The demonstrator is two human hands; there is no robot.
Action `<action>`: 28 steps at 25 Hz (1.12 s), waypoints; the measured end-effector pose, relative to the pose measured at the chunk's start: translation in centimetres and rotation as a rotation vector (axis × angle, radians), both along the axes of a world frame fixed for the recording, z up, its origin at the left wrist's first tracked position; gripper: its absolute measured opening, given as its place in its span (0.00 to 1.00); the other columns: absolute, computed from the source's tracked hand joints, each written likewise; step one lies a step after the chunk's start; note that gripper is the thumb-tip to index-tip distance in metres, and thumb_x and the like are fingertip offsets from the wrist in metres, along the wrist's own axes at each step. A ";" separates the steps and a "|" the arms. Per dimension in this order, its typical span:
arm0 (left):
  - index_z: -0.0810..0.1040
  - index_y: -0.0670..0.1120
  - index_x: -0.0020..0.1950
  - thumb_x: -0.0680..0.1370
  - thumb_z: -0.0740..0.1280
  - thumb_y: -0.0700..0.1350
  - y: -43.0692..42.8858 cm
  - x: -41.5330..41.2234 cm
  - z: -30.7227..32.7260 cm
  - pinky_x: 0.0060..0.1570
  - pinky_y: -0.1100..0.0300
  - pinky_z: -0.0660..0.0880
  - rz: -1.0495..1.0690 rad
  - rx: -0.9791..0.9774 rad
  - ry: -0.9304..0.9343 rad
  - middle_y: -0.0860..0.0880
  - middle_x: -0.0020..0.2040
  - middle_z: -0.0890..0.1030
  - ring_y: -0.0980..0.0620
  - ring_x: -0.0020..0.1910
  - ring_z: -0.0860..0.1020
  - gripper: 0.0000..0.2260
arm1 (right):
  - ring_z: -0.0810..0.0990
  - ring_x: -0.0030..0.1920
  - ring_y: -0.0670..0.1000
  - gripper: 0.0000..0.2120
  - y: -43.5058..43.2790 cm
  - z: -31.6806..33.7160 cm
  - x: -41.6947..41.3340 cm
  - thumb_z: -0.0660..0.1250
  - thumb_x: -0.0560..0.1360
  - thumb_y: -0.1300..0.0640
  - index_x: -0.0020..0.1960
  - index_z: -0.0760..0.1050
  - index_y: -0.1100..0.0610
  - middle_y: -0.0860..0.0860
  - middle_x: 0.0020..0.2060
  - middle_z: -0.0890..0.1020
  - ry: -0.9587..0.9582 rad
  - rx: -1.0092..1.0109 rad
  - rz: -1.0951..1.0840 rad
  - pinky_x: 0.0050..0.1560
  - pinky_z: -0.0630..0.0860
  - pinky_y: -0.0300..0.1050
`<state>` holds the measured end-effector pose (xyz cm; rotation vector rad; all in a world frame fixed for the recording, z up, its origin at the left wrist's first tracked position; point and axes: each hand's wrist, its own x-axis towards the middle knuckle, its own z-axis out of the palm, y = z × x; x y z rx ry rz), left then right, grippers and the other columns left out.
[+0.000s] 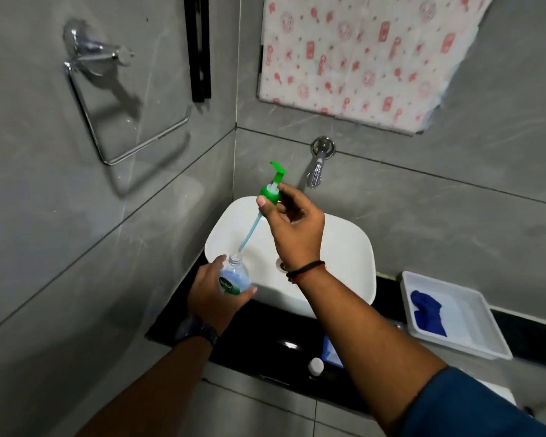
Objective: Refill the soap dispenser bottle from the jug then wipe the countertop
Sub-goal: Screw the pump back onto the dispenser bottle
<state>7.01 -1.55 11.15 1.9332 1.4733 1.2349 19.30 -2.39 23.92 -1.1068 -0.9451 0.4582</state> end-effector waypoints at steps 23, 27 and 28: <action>0.71 0.49 0.65 0.58 0.80 0.54 -0.7 2.5 5.2 0.49 0.58 0.76 -0.108 -0.026 -0.070 0.48 0.57 0.76 0.50 0.54 0.76 0.39 | 0.80 0.45 0.41 0.08 -2.6 -1.9 2.8 0.76 0.68 0.55 0.46 0.81 0.47 0.41 0.42 0.83 -0.385 -0.299 0.193 0.47 0.75 0.42; 0.71 0.48 0.65 0.57 0.80 0.51 -1.0 2.5 5.4 0.50 0.55 0.77 -0.125 -0.033 -0.087 0.47 0.56 0.76 0.49 0.53 0.76 0.38 | 0.78 0.45 0.41 0.13 -2.4 -2.1 2.5 0.78 0.65 0.52 0.47 0.80 0.51 0.44 0.43 0.82 -0.431 -0.331 0.139 0.43 0.74 0.35; 0.72 0.47 0.65 0.57 0.80 0.50 -1.0 2.5 5.4 0.50 0.55 0.77 -0.126 -0.027 -0.099 0.46 0.55 0.77 0.47 0.53 0.77 0.38 | 0.78 0.47 0.42 0.13 -2.4 -2.2 2.4 0.76 0.66 0.53 0.49 0.80 0.52 0.45 0.45 0.82 -0.430 -0.346 0.142 0.45 0.75 0.38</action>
